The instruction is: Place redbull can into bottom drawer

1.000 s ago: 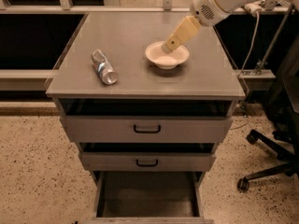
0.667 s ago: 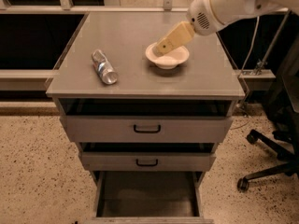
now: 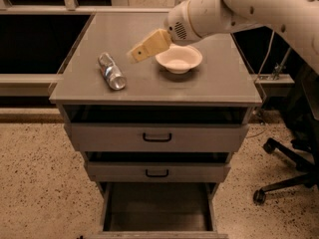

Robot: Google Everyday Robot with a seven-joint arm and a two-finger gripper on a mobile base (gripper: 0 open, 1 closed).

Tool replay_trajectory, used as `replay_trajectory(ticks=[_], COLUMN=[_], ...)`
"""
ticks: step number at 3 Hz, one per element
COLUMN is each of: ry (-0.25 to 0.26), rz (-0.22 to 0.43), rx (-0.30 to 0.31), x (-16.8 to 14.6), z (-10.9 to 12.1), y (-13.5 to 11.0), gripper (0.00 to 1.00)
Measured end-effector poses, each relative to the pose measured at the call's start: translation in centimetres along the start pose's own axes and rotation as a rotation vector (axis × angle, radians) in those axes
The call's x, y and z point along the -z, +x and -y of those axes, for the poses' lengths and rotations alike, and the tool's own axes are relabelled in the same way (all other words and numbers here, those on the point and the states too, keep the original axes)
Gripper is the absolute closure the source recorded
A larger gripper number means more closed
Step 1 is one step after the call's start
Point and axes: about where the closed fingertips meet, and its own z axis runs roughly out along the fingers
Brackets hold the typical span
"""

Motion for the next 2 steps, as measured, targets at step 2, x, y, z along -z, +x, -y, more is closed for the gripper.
replay_trajectory(ticks=[2], ry=[-0.113], rz=[-0.024], rx=[0.026], x=[-4.20], z=[-1.94], y=[-0.50], gripper=[0.00])
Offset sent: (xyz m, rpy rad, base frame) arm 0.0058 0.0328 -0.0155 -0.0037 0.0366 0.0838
